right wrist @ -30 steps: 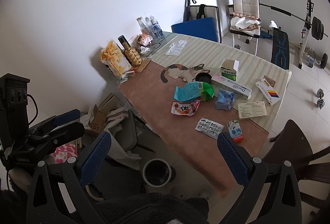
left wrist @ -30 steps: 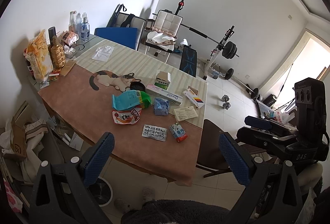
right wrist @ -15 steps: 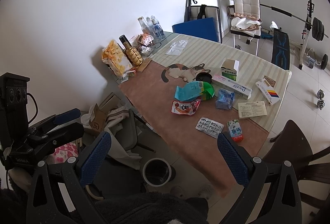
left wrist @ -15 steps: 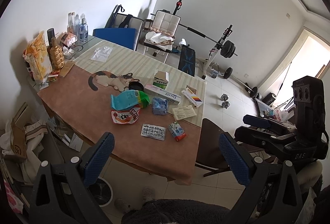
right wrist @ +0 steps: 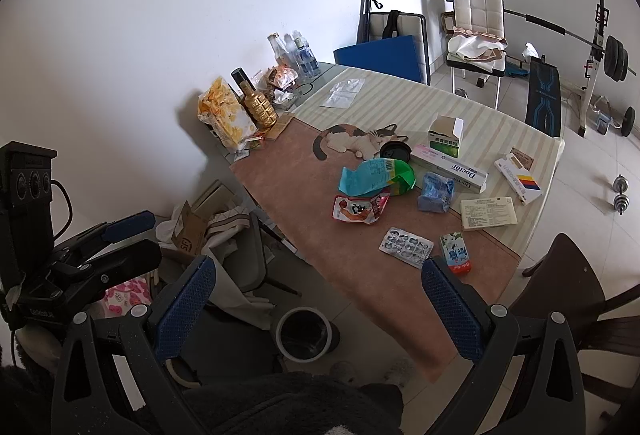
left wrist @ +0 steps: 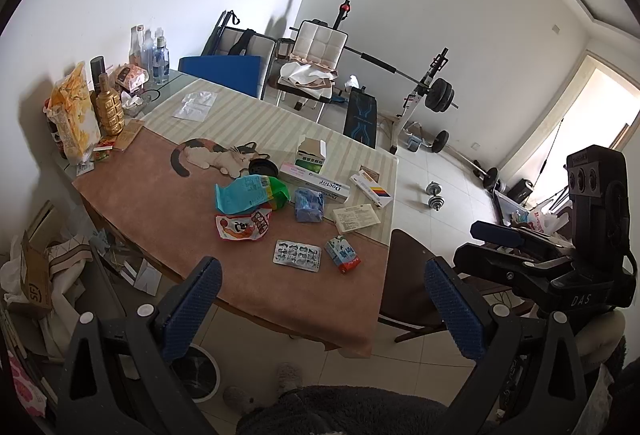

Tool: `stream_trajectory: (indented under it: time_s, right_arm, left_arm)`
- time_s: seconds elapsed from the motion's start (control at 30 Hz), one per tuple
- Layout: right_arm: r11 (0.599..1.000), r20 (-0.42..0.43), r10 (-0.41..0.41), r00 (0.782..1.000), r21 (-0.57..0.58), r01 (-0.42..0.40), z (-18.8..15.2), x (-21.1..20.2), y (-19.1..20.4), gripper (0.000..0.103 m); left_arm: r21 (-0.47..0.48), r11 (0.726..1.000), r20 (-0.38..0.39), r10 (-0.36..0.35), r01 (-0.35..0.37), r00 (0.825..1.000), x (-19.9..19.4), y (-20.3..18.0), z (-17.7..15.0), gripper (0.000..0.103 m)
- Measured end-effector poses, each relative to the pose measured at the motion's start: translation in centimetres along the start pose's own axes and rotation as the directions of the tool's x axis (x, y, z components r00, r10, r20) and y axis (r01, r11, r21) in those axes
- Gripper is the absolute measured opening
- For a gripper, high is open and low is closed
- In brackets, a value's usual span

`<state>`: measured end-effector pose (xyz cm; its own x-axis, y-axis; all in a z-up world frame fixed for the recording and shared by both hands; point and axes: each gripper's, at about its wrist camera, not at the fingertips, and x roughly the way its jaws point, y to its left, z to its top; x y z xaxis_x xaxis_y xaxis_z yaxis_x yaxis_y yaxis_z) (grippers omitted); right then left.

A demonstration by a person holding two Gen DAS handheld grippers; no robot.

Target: Collect trash

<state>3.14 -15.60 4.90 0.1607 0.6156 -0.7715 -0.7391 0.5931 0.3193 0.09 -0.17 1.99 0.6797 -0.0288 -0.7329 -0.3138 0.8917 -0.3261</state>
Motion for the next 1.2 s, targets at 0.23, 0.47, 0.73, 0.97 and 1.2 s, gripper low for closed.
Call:
stream_trajectory:
  time_s: [0.23, 0.47, 0.73, 0.97, 1.2]
  right_arm:
    - [1.000, 0.004, -0.008, 1.000, 0.007, 0.008, -0.2, -0.1, 0.3, 0.103]
    - [0.991, 0.023, -0.115, 0.993, 0.072, 0.114, 0.1, 0.7, 0.2, 0.103]
    - [0.936, -0.097, -0.309, 0.946, 0.147, 0.320, 2.9, 9.6, -6.9, 0.103]
    - [0.886, -0.253, -0.410, 0.876, 0.118, 0.449, 6.9, 21.1, -18.3, 0.103]
    - [0.883, -0.418, -0.432, 0.799, -0.014, 0.470, 11.2, 34.5, -27.8, 0.103]
  left_arm:
    - [0.004, 1.000, 0.000, -0.001, 0.001, 1.000, 0.0, -0.5, -0.3, 0.103]
    - [0.045, 0.953, 0.037, 0.300, -0.301, 0.953, 2.7, -0.4, 0.3, 0.103]
    - [0.208, 0.859, -0.043, 0.485, -0.467, 0.873, 14.4, 2.1, 2.6, 0.103]
    - [0.170, 0.846, -0.249, 0.532, -0.505, 0.809, 27.2, 8.8, 5.1, 0.103]
    - [0.009, 0.861, -0.506, 0.443, -0.509, 0.740, 38.2, 14.8, 2.0, 0.103]
